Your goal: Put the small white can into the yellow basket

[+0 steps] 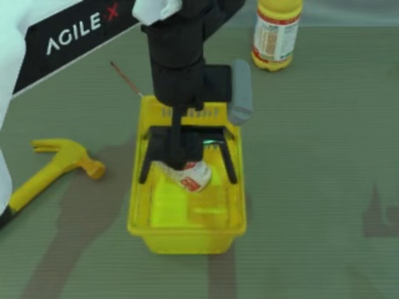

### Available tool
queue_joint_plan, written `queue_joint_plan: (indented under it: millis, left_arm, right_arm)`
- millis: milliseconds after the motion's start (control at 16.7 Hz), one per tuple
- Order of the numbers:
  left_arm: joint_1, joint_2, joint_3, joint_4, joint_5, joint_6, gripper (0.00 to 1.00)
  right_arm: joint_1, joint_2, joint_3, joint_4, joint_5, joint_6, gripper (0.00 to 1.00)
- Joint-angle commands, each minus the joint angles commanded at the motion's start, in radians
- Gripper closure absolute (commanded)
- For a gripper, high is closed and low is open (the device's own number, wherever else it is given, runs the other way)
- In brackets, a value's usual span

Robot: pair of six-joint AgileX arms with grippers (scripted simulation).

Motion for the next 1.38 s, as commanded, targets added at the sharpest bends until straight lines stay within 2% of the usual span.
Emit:
queue_joint_plan:
  millis: [780,1380]
  left_arm:
    - [0.001,-0.005,-0.087,0.082,0.0,0.001,0.0]
    - [0.001,-0.005,-0.087,0.082,0.0,0.001,0.75]
  right_arm:
    - [0.0,0.0,0.0,0.0,0.0,0.0,0.0]
    - [0.0,0.0,0.0,0.0,0.0,0.0,0.0]
